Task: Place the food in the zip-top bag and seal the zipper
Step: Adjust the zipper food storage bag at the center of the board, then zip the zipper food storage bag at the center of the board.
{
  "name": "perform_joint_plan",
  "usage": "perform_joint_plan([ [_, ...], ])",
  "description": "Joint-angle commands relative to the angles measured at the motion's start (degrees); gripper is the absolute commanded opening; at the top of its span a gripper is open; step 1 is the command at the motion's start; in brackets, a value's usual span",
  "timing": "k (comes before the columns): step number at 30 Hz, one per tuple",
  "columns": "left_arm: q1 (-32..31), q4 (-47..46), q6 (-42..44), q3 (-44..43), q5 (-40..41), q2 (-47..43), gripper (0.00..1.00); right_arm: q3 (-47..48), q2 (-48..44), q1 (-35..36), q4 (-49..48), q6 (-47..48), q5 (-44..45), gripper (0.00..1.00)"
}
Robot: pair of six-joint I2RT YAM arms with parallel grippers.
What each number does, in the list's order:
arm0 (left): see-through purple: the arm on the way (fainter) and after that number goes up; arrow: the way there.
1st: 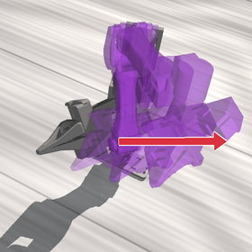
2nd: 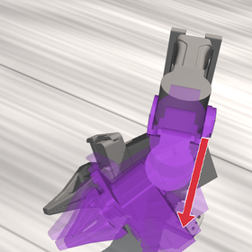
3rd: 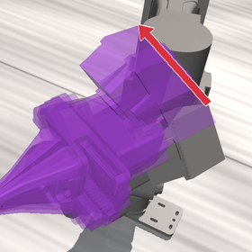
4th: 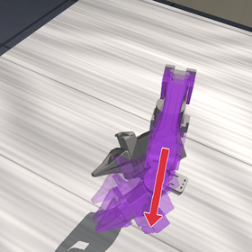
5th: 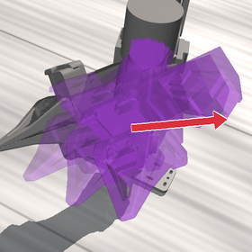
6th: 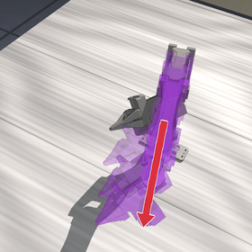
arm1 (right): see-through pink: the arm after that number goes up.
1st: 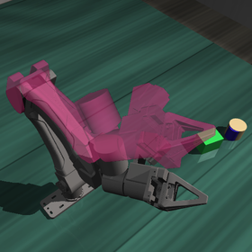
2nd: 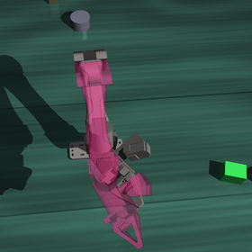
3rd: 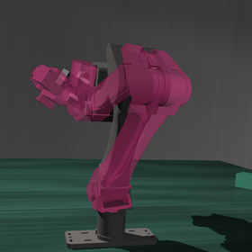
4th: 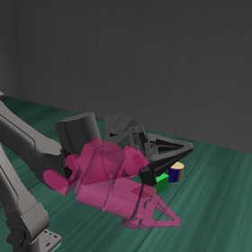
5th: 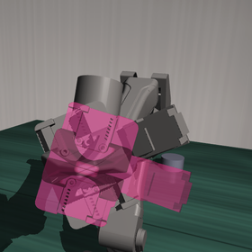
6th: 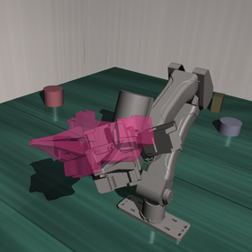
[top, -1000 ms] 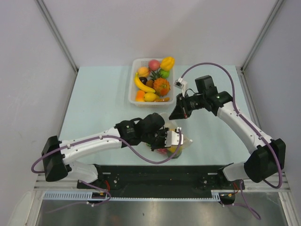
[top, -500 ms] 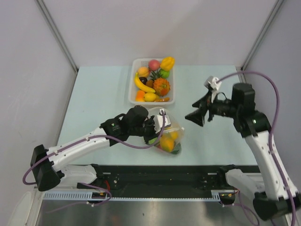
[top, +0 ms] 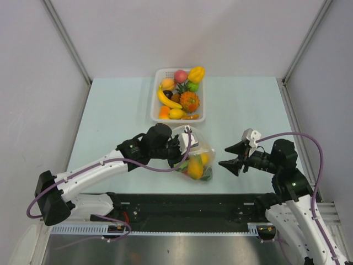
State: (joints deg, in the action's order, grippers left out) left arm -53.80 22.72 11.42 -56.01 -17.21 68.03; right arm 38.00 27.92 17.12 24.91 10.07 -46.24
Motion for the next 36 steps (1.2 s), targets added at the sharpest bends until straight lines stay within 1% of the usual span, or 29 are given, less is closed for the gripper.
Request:
perform_joint_plan([
  [1,0.5,-2.0,-1.2,0.4,-1.6,-1.4,0.00,-1.7,1.2,3.3,-10.4,-0.8,2.6,0.65],
  [6,0.6,-2.1,-1.2,0.8,-1.7,-1.8,0.00,-3.7,2.7,8.9,-15.1,0.0,6.1,0.65],
  [9,0.6,-2.1,-1.2,0.4,-1.9,-1.6,0.00,-3.7,4.0,12.0,-16.2,1.4,9.3,0.61],
  [10,0.6,-2.1,-1.2,0.3,-2.2,-1.5,0.00,-3.5,5.0,12.5,-16.3,2.0,9.8,0.57],
  [12,0.6,-2.2,-1.2,0.0,-2.2,-1.4,0.00,-3.5,5.7,13.2,-16.5,2.9,10.9,0.53],
  [15,0.6,-2.2,-1.0,-0.1,-2.4,-1.5,0.00,-3.5,6.8,13.3,-16.3,3.7,11.3,0.40],
  [16,0.7,-2.2,-1.0,-0.1,-2.4,-1.6,0.00,-3.5,7.0,13.4,-16.2,3.9,11.7,0.33],
  [18,0.6,-2.1,-0.9,-0.1,-2.5,-1.7,0.00,-3.7,7.1,13.4,-16.1,4.2,12.7,0.23],
  [19,0.6,-1.9,-0.8,-0.1,-2.4,-1.8,0.00,-3.7,6.9,13.4,-16.1,4.3,12.9,0.13],
  [21,0.6,-1.7,-0.5,-0.2,-2.6,-1.8,0.00,-3.7,6.9,13.4,-16.1,4.4,14.1,0.02],
  [22,0.6,-1.4,0.2,-0.2,-2.8,-2.0,0.05,-3.6,6.8,13.4,-16.1,4.6,14.2,0.00],
  [23,0.7,-1.0,0.8,-0.5,-3.3,-2.4,0.12,-3.6,6.6,13.4,-15.9,4.7,14.4,0.00],
  [24,0.6,-0.8,1.7,-1.3,-3.8,-2.8,0.21,-3.5,6.5,13.4,-15.7,5.0,14.5,0.00],
  [25,0.6,-0.3,4.2,-1.9,-4.4,-3.1,0.37,-3.5,6.4,13.4,-15.5,5.2,14.4,0.00],
  [27,0.6,0.0,7.4,-4.3,-6.4,-4.3,0.48,-3.3,5.7,13.4,-15.2,5.8,13.5,0.00],
  [28,0.6,-0.6,9.9,-5.0,-6.6,-4.7,0.58,-3.3,5.4,13.4,-15.0,6.6,13.1,0.00],
  [29,0.6,-1.2,11.2,-6.5,-6.9,-4.8,0.62,-3.2,5.0,13.5,-14.7,7.0,12.6,0.00],
  [31,0.6,-2.2,14.9,-8.0,-7.8,-4.7,0.67,-2.8,4.9,13.5,-14.3,7.7,12.1,0.00],
  [33,0.6,-2.8,16.6,-10.3,-9.2,-3.1,0.70,-2.4,4.9,13.4,-14.4,7.7,12.0,0.00],
  [36,0.3,-1.1,18.5,-15.0,-11.4,1.4,0.70,-2.0,5.1,13.5,-14.3,7.9,12.0,0.00],
])
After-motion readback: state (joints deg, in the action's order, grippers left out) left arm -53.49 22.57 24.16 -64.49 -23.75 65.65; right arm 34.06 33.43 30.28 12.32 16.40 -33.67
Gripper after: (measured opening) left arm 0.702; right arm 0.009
